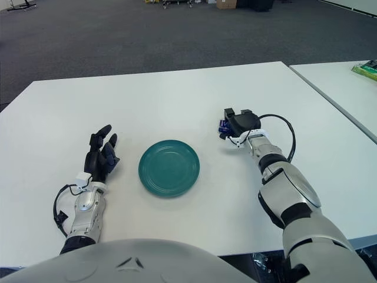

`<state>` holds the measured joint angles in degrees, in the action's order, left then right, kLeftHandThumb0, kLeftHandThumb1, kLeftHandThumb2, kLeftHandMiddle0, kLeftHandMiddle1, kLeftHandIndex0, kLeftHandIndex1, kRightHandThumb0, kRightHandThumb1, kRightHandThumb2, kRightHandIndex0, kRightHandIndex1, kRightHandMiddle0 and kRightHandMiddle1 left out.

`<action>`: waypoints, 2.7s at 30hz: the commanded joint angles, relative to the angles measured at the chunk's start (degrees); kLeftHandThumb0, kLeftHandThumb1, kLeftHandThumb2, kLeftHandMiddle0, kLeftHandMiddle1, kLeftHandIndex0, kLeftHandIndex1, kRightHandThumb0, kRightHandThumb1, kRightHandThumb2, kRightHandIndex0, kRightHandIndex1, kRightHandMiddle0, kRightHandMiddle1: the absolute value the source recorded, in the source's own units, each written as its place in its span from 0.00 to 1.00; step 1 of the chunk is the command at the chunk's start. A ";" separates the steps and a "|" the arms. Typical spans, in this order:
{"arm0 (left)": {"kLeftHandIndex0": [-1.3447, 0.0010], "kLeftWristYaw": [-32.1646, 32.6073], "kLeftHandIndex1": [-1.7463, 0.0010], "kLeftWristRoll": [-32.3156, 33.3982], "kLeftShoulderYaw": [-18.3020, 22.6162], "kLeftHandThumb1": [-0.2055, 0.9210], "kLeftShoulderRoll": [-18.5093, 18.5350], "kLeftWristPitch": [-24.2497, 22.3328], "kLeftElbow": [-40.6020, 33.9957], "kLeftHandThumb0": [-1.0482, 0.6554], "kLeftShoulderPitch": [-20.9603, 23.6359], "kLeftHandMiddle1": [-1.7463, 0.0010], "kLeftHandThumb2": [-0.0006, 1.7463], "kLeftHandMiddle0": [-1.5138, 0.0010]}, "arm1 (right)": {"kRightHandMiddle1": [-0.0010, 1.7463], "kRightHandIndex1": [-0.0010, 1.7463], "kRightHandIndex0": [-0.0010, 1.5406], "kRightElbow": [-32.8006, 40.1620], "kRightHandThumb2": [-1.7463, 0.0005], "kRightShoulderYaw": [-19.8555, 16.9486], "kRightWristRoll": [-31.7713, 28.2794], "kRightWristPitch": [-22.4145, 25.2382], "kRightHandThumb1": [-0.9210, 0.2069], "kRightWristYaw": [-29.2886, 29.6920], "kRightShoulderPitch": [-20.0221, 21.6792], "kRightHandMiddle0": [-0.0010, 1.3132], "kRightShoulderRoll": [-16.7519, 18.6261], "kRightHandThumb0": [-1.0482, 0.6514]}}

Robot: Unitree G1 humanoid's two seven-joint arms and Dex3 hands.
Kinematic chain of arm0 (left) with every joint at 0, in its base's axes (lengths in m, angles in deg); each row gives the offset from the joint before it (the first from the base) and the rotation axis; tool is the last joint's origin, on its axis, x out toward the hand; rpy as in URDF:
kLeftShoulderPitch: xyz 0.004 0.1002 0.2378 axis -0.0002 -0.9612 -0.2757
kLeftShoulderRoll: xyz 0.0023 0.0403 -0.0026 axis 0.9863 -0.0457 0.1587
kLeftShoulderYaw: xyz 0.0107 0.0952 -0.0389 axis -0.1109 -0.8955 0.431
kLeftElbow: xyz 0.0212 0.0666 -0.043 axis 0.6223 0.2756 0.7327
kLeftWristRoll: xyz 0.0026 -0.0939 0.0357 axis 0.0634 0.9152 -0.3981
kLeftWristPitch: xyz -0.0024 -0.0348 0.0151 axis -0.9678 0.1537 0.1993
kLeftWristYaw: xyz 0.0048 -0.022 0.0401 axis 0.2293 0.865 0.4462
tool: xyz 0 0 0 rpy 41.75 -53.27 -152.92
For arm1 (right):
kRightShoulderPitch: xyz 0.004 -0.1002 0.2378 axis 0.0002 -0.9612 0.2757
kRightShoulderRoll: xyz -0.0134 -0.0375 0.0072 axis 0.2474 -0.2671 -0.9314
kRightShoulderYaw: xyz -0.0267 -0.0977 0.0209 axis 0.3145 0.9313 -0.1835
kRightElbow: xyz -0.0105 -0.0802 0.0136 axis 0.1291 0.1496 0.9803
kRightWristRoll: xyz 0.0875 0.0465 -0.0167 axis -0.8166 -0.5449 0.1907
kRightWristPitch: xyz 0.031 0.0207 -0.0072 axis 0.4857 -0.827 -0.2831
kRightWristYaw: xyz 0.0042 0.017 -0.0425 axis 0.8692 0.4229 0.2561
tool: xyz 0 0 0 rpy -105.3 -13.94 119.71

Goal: Put the gum into the plate.

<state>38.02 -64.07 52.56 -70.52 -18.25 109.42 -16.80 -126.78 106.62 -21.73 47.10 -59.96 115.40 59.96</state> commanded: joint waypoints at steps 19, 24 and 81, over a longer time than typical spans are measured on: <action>0.96 0.07 0.48 0.54 0.45 1.00 -0.08 -2.40 13.75 0.17 -8.33 0.99 0.51 0.70 | 1.00 1.00 0.63 7.55 0.44 -3.74 -3.29 -11.80 0.30 0.37 -0.42 0.32 -6.27 0.37; 0.96 -0.36 0.48 1.39 0.86 1.00 -0.32 -2.06 14.33 0.18 -8.08 0.99 0.51 0.70 | 1.00 1.00 0.63 15.51 0.42 -5.76 -4.10 -13.47 0.33 -4.77 1.40 0.33 -9.83 0.37; 1.00 -1.86 0.52 2.22 0.46 1.00 -1.98 -0.83 17.36 0.21 -7.48 1.00 0.49 0.76 | 1.00 1.00 0.78 87.89 0.34 -3.01 0.85 -17.01 0.42 -40.52 -23.05 0.39 -5.43 0.36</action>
<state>37.45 -63.97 52.55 -70.19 -17.66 110.73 -15.52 -39.33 102.52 -18.03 32.74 -97.23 91.01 53.18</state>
